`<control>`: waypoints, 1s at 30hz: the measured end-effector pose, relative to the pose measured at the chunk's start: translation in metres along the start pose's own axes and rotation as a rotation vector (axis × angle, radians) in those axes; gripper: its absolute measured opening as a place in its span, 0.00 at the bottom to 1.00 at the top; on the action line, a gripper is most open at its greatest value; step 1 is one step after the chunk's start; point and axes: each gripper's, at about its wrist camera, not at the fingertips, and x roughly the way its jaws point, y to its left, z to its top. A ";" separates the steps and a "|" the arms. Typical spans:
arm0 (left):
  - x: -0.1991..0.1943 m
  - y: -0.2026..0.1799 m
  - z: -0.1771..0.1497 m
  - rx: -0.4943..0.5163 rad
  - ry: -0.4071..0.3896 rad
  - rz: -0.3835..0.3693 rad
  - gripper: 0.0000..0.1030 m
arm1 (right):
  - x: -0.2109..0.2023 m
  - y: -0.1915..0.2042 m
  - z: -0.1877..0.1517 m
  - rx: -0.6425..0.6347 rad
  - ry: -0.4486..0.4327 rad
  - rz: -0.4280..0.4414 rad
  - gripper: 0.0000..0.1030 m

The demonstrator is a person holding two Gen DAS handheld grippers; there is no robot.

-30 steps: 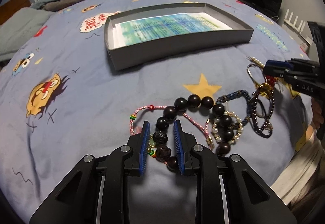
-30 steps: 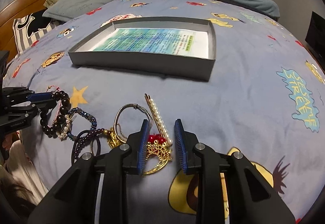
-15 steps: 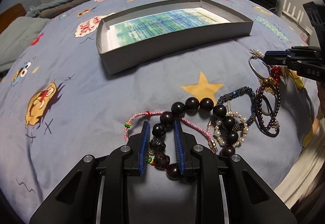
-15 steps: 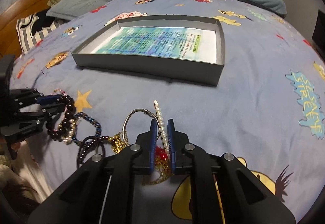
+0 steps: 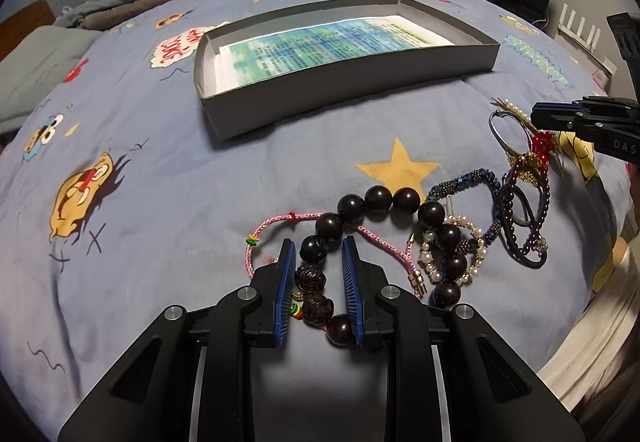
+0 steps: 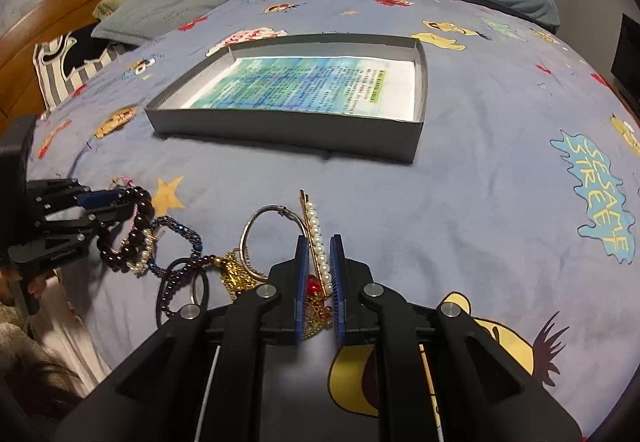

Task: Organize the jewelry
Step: 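Lift and carry the bracelet and hairpin with both tools over the gray tray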

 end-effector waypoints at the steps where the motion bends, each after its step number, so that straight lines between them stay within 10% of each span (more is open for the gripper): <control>1: 0.001 0.000 0.000 0.000 0.002 0.000 0.25 | 0.003 -0.001 0.000 0.000 0.008 -0.001 0.11; 30: -0.112 -0.001 0.080 0.078 -0.311 -0.062 0.15 | -0.054 -0.008 0.063 0.015 -0.182 0.052 0.06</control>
